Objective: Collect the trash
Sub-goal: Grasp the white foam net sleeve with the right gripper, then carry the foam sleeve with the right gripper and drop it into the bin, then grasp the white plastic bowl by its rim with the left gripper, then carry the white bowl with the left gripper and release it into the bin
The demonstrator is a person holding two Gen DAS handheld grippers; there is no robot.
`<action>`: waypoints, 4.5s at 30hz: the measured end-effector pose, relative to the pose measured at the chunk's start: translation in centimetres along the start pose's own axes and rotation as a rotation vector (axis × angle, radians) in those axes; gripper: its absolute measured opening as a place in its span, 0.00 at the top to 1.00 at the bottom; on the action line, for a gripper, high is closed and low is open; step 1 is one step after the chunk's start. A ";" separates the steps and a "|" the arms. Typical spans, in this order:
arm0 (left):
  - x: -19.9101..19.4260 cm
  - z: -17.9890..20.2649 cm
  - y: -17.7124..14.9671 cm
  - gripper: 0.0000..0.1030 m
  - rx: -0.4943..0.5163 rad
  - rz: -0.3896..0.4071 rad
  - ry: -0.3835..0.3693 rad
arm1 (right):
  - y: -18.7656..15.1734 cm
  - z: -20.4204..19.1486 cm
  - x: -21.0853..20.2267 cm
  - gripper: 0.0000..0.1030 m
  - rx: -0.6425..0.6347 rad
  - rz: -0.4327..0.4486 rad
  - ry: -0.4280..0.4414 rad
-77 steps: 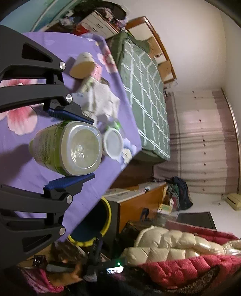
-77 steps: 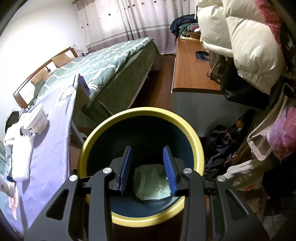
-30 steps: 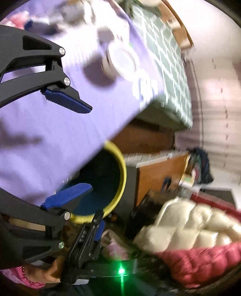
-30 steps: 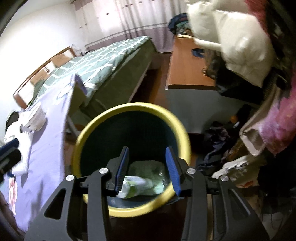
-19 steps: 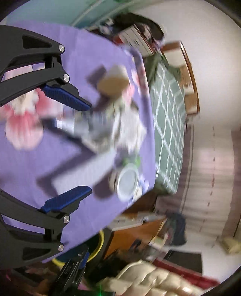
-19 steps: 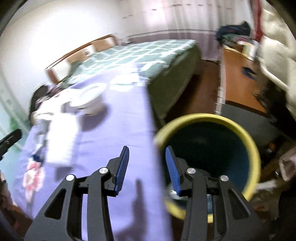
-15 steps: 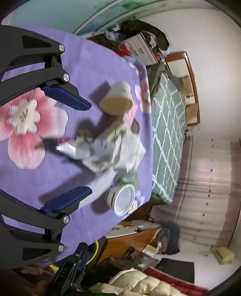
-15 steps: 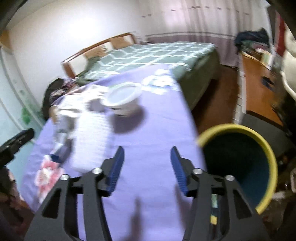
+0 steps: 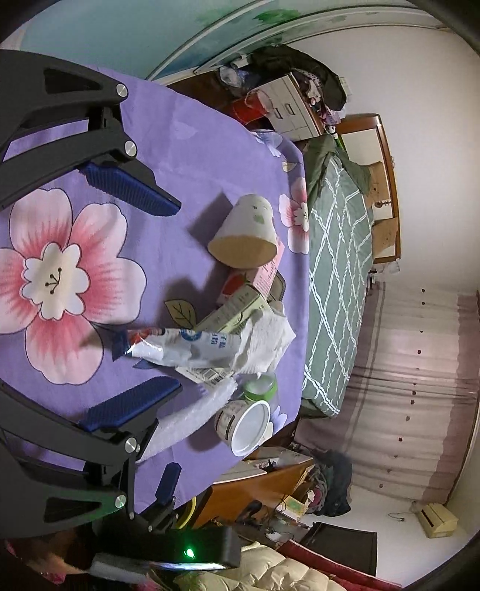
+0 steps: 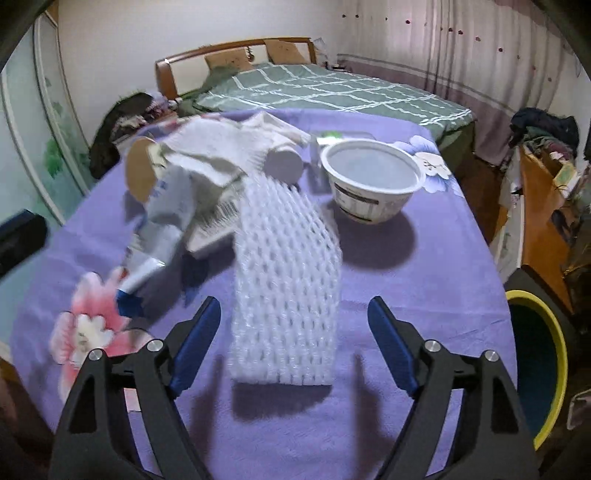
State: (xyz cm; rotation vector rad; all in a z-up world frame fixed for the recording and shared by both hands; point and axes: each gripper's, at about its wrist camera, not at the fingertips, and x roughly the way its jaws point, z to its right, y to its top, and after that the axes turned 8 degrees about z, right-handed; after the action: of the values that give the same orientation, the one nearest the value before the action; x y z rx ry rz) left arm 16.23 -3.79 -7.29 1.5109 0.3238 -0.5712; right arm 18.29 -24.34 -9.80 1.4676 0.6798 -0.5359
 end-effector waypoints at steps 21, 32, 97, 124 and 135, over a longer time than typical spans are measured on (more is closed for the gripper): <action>0.6 1.2 -1.1 0.14 0.009 -0.011 -0.027 | -2.5 10.3 -8.1 0.86 0.185 0.097 -0.048; 0.3 2.9 -1.3 0.14 0.028 -0.018 -0.054 | -8.3 21.5 -7.9 0.84 0.364 -0.017 -0.317; 17.3 21.1 2.9 0.23 0.207 -0.115 -0.168 | -7.7 22.5 -7.1 0.53 0.402 0.035 -0.270; 8.5 37.6 -2.5 0.14 0.406 -0.242 -0.524 | -14.1 28.1 -13.6 0.50 0.500 0.035 -0.378; 5.7 30.8 0.5 0.11 0.296 -0.152 -0.470 | -13.3 26.9 -12.5 0.50 0.476 0.031 -0.332</action>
State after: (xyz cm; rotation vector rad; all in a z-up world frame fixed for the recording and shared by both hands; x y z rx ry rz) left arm 16.71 -35.06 -8.26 1.5852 -0.0140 -1.1092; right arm 2.53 -52.71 -11.06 1.7690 0.2727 -0.9380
